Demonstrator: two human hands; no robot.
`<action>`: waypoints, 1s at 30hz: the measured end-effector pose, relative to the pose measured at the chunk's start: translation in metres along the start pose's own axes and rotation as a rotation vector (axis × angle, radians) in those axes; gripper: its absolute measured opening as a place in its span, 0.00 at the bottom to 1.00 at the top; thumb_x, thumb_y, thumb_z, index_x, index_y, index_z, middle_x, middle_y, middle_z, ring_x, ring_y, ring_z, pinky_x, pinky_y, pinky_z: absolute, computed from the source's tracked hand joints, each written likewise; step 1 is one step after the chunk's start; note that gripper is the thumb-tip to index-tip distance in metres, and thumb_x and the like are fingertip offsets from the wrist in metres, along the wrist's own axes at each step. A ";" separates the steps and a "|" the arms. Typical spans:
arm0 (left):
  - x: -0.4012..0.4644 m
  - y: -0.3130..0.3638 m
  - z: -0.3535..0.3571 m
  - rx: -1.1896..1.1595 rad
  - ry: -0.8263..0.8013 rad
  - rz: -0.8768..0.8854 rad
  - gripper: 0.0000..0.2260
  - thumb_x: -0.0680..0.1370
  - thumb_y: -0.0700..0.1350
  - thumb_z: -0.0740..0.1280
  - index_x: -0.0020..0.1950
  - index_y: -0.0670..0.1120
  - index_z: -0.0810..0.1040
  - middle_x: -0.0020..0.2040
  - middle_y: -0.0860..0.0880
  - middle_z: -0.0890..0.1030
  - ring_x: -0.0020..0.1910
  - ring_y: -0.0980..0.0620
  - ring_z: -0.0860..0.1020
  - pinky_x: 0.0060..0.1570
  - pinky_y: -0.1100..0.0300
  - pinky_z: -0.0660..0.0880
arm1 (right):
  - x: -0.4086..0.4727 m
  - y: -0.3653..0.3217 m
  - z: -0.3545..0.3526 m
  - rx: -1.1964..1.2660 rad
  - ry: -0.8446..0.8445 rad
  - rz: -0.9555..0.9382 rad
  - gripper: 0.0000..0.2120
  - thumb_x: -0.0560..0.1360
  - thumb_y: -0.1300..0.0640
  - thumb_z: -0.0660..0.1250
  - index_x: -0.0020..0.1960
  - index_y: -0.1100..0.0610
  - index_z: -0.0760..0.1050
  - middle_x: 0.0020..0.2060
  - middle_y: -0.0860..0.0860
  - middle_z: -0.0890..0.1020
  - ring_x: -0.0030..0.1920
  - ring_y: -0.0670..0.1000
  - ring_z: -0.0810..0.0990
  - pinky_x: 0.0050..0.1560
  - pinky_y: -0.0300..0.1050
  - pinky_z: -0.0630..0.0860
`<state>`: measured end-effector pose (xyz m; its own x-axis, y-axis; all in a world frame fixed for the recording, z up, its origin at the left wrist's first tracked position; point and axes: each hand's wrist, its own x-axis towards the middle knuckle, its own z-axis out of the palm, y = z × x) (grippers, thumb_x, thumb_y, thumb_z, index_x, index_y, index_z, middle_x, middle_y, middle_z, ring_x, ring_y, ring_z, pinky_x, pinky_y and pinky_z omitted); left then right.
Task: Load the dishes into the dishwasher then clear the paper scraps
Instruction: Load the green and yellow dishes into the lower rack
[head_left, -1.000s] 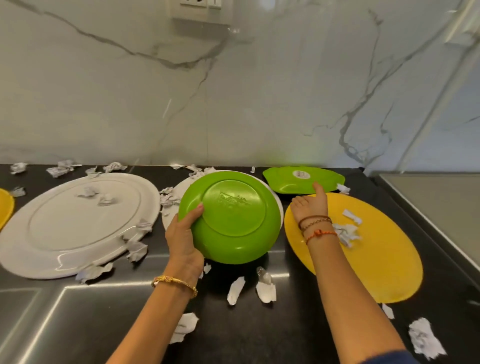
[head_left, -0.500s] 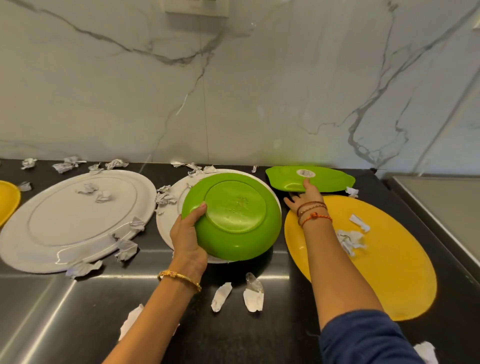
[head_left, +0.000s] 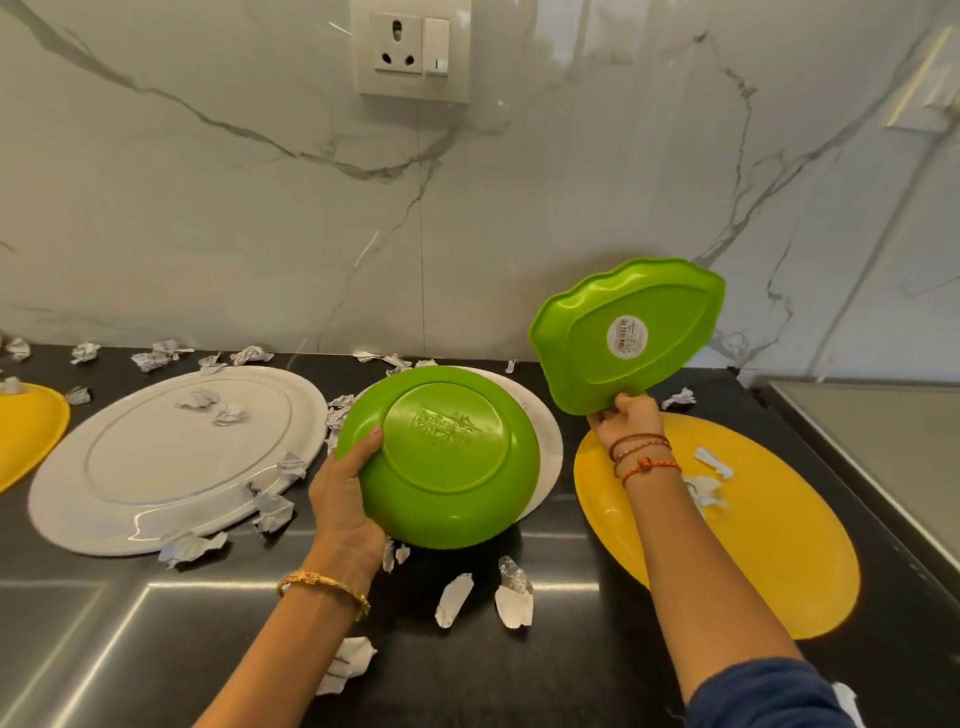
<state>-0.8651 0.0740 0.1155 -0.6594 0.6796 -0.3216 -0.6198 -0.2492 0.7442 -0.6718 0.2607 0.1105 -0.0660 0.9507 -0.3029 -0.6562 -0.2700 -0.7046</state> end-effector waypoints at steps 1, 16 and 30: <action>-0.001 0.003 -0.001 -0.001 -0.017 0.011 0.15 0.72 0.40 0.67 0.59 0.43 0.77 0.52 0.43 0.80 0.51 0.43 0.77 0.55 0.47 0.74 | -0.007 -0.006 0.000 0.013 -0.048 -0.035 0.21 0.71 0.74 0.48 0.42 0.53 0.71 0.47 0.55 0.77 0.51 0.56 0.71 0.60 0.55 0.66; -0.034 -0.010 0.001 0.030 -0.251 -0.120 0.10 0.70 0.39 0.69 0.51 0.44 0.79 0.51 0.43 0.81 0.53 0.40 0.78 0.57 0.43 0.73 | -0.163 -0.065 -0.026 -0.220 -0.054 -0.184 0.30 0.78 0.57 0.52 0.23 0.58 0.80 0.23 0.52 0.81 0.23 0.50 0.79 0.31 0.37 0.77; -0.136 -0.088 0.026 0.212 -0.585 -0.194 0.08 0.73 0.35 0.65 0.46 0.47 0.78 0.39 0.50 0.84 0.38 0.52 0.81 0.40 0.55 0.76 | -0.305 -0.060 -0.178 0.126 0.432 -0.190 0.25 0.81 0.47 0.46 0.37 0.60 0.73 0.18 0.55 0.77 0.16 0.50 0.75 0.12 0.36 0.66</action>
<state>-0.7094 0.0213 0.1087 -0.1665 0.9768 -0.1343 -0.5676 0.0164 0.8231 -0.4787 -0.0401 0.1314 0.3641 0.8238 -0.4344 -0.7144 -0.0522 -0.6978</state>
